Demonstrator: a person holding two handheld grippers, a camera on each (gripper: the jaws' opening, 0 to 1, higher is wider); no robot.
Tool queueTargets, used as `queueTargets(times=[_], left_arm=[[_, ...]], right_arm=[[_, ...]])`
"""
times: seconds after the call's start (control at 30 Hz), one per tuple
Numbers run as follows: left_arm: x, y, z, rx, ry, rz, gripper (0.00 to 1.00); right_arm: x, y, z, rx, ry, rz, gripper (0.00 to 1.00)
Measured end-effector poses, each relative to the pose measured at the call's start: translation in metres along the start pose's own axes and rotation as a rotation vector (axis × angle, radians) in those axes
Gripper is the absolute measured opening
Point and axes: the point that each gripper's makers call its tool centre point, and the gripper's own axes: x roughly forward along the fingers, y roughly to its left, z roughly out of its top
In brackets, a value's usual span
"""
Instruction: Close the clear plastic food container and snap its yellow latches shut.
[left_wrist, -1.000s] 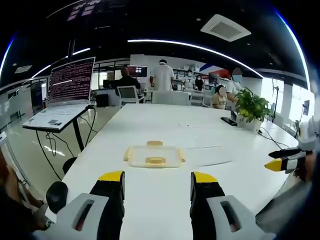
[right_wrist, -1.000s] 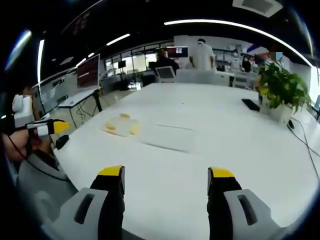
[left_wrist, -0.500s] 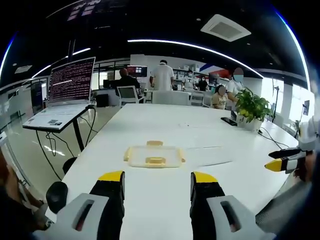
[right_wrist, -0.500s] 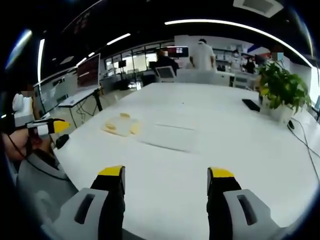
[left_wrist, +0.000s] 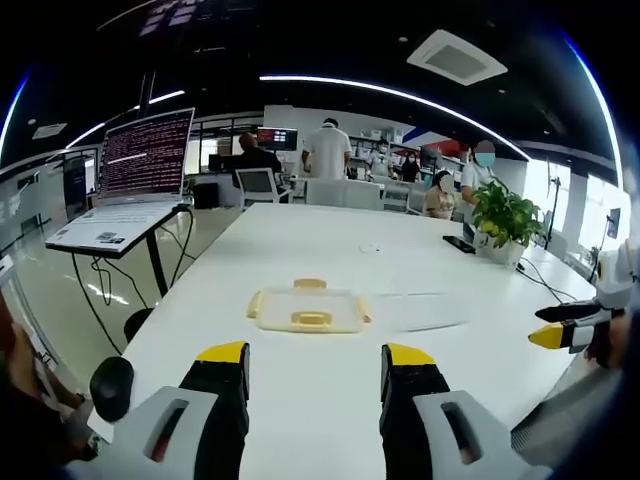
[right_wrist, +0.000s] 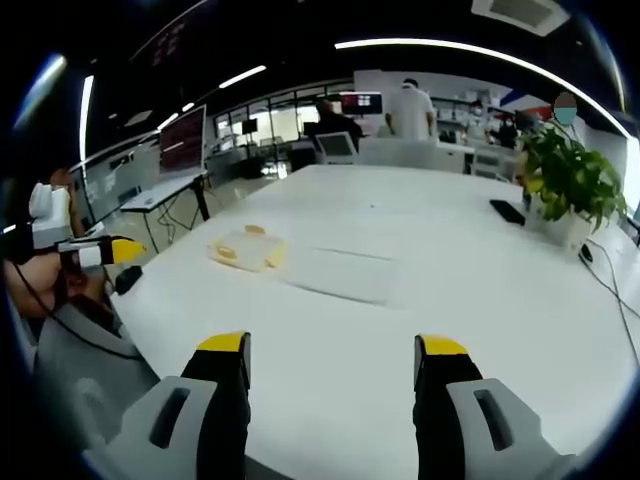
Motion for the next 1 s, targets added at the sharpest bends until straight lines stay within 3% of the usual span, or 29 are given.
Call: queueTargets(times=[0.1, 0.53, 1.0], left_arm=[[0.001, -0.002, -0.001, 0.024, 0.013, -0.006, 0.47], [0.013, 0.002, -0.004, -0.033, 0.042, -0.024, 0.47], [0.033, 0.013, -0.004, 0.037, 0.068, -0.049, 0.48]], right_arm=[[0.002, 0.001, 0.001, 0.006, 0.004, 0.004, 0.63], [0.020, 0.008, 0.016, 0.009, 0.004, 0.027, 0.63], [0.037, 0.014, 0.029, 0.003, 0.021, 0.068, 0.63]])
